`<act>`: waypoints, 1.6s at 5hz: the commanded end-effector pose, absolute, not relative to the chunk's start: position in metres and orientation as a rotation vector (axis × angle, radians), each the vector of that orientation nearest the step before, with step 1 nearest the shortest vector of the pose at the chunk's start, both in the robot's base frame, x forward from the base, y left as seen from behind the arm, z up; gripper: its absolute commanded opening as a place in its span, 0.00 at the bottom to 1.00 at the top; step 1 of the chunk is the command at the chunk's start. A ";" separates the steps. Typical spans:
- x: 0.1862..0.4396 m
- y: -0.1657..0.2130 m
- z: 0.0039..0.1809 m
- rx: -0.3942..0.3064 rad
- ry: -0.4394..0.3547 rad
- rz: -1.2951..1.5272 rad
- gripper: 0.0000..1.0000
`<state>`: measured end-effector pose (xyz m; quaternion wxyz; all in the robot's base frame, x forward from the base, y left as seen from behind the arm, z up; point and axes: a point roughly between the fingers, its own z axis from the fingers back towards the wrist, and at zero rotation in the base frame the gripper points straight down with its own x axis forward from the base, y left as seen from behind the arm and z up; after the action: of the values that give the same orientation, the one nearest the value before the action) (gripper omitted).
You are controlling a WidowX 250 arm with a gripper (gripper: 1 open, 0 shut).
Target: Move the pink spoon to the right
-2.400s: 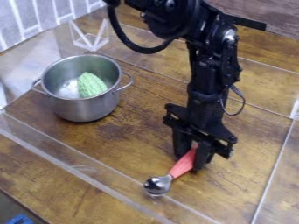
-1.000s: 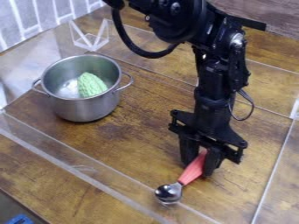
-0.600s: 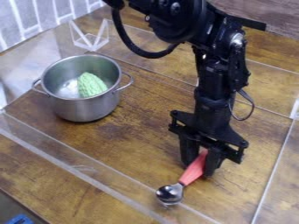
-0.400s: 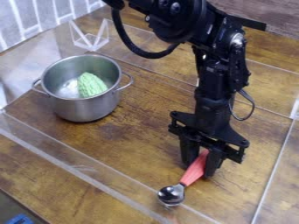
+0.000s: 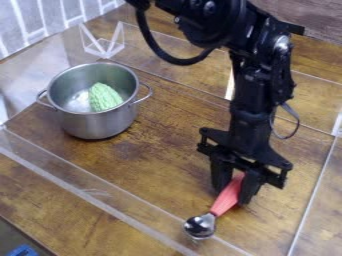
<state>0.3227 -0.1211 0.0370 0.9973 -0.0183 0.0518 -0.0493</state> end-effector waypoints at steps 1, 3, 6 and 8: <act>0.338 -0.132 0.086 -0.058 -0.010 -0.116 0.00; 0.350 -0.142 0.128 -0.040 -0.050 -0.111 0.00; 0.340 -0.145 0.114 -0.064 -0.087 -0.106 0.00; 0.344 -0.143 0.115 -0.063 -0.097 -0.101 0.00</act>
<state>0.3378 -0.1392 0.0752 0.9988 -0.0139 0.0079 -0.0466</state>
